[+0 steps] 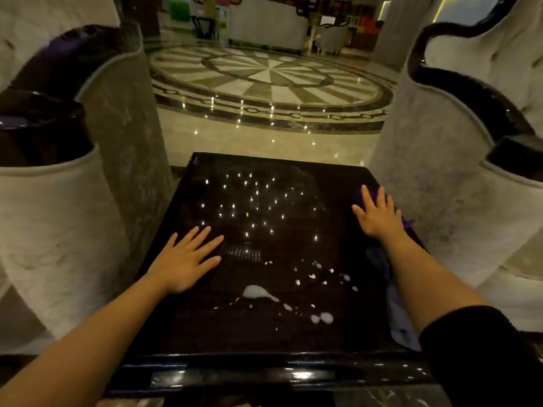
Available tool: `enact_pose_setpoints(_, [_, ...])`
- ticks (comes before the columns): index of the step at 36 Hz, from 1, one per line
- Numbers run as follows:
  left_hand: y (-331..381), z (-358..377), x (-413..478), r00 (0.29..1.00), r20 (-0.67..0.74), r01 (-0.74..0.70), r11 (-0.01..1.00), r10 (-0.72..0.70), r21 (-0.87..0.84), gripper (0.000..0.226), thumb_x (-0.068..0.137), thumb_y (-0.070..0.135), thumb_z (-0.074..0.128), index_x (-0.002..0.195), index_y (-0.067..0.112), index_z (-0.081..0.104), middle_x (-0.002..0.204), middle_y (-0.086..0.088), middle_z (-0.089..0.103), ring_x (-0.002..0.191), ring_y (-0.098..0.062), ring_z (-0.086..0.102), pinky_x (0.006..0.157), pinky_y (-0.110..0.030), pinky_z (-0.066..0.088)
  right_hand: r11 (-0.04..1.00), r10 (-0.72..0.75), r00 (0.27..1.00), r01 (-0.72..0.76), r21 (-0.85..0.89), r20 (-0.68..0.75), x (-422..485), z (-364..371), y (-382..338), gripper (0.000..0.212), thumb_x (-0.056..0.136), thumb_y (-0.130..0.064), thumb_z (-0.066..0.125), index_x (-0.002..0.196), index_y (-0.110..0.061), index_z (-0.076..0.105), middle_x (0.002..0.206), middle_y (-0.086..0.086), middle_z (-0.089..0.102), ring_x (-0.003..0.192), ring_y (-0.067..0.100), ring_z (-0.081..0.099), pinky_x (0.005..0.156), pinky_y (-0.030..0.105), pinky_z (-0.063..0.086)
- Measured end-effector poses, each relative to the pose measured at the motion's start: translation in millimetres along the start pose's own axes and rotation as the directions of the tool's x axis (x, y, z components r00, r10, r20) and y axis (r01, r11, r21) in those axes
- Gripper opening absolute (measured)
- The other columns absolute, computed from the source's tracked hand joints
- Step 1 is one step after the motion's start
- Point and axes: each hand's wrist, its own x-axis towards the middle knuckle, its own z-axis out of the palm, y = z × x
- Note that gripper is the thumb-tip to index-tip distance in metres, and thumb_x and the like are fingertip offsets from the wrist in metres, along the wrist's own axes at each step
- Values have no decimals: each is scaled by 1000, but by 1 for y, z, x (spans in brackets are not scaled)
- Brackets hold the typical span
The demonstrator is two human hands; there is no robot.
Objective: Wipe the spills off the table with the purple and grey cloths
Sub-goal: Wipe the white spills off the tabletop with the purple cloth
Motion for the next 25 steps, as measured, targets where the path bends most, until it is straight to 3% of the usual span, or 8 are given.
enact_pose_setpoints(1, [-1,2,-1,1000,9,-6,1000,6,11,55,95,53,18,142,40,-7,157,5,-12,144,-13,-14,117,-42,-8,1000,19,1000,-19,-7,-25,1,5,1,57,95,-47,25,144,-31,-1,156,12,-9,143,35,-3,114,54,6])
enact_pose_setpoints(4, [-12,9,2,997,50,57,996,-60,62,55,95,53,18,139,40,-11,157,5,-12,144,-12,-15,117,-41,-8,999,23,995,-26,40,92,24,28,2,57,95,-45,26,144,-31,1,156,14,-8,142,37,-1,114,55,6])
enact_pose_setpoints(13, [-5,6,5,1000,-17,-4,999,5,42,52,94,54,19,130,43,-17,157,7,-11,144,-12,-14,117,-41,-8,987,158,983,-159,3,88,32,22,23,54,96,-44,23,144,-29,4,153,23,12,135,46,21,112,52,18])
enact_pose_setpoints(19, [-1,4,3,1000,-23,-5,999,6,34,55,95,53,19,139,40,-11,157,6,-10,144,-13,-14,117,-41,-8,996,90,991,-89,-8,98,37,17,18,51,97,-30,28,145,-24,10,151,23,23,133,45,28,111,51,23])
enact_pose_setpoints(25, [-1,2,3,1000,-16,14,999,-13,36,55,95,52,19,143,39,-5,158,5,-10,144,-14,-13,118,-42,-7,1000,2,994,-4,20,112,22,23,-13,47,98,-29,28,143,-28,17,149,15,29,127,46,34,105,48,28])
